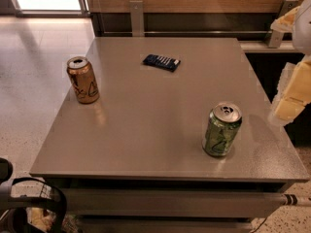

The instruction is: Move green can near rxbar blueberry

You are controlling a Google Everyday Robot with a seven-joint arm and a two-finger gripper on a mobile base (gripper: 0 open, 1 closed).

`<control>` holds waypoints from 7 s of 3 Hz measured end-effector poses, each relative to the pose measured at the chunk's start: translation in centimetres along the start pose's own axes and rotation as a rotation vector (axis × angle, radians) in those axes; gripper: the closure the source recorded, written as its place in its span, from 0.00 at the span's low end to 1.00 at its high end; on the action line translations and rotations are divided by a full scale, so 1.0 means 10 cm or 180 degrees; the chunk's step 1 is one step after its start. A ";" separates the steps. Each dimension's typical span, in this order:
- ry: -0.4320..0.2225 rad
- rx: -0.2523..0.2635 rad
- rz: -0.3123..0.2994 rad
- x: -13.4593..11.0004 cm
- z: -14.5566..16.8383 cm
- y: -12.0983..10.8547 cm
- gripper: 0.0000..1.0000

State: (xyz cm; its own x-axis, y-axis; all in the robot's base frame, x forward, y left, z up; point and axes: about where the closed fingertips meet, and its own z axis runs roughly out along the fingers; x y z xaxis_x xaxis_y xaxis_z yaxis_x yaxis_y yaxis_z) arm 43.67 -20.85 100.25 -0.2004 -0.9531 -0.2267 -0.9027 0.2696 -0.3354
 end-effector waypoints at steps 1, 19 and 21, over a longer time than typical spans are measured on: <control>0.0000 0.0001 0.0000 0.00 0.00 0.00 0.00; -0.3634 -0.0613 0.0561 -0.13 1.22 0.63 0.37; -0.3639 -0.0628 0.0533 -0.18 1.21 0.64 0.91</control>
Offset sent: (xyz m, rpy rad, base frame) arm -0.0187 -0.0138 0.0031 0.1930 0.0035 0.0435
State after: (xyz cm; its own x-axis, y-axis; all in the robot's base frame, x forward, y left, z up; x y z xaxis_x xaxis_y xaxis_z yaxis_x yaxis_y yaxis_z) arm 42.85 -15.75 87.46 0.0459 -0.2025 -0.9782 -0.9610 0.2582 -0.0985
